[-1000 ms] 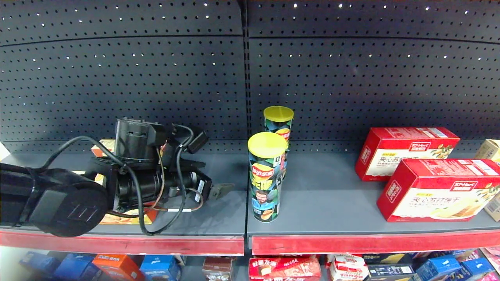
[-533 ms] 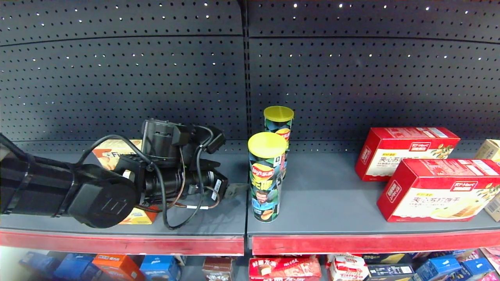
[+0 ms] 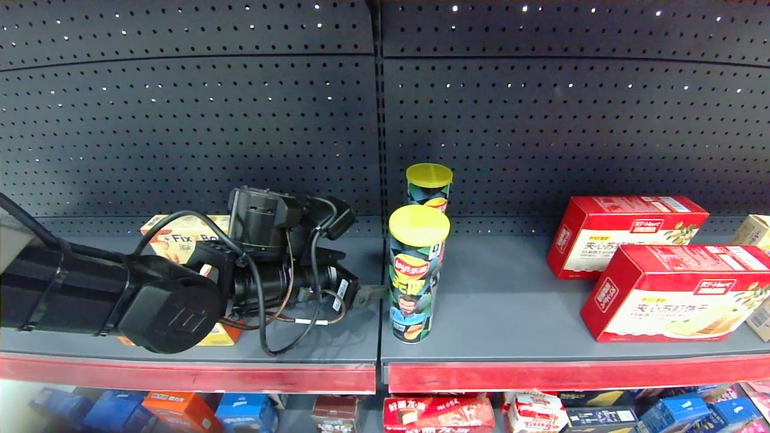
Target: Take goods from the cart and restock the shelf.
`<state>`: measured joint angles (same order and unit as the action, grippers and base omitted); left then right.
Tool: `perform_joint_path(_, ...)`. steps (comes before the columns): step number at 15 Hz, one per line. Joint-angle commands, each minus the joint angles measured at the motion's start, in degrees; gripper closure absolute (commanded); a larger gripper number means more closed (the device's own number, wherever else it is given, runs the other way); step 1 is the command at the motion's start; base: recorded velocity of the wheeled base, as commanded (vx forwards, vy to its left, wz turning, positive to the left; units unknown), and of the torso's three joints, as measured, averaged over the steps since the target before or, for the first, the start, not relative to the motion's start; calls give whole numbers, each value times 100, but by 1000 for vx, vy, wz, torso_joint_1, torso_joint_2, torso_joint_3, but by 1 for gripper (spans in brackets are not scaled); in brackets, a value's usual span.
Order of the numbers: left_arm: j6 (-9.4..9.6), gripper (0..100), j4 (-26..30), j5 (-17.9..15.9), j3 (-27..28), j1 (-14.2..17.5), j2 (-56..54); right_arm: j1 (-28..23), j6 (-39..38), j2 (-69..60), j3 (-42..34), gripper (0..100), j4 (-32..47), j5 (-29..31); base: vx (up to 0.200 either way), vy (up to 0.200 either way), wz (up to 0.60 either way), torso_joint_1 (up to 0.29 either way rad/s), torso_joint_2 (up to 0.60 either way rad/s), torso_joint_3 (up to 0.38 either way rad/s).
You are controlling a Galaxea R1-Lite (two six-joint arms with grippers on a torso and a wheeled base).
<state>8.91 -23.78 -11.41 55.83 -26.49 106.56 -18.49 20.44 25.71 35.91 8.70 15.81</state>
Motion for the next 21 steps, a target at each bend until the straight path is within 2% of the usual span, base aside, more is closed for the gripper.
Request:
perform_joint_path(1,-3,0,-3,-2,-2,-76,-21,-5,3,13,-5,0,8,1,0,0,0,0,0,0)
perform_joint_path(9,-30,0,-3,113,-2,-269,5,-5,-5,-5,-23,0,8,1,0,0,0,0,0,0)
perform_joint_path(21,-56,0,-3,209,103,-348,164,-5,-5,-31,-23,0,8,1,0,0,0,0,0,0)
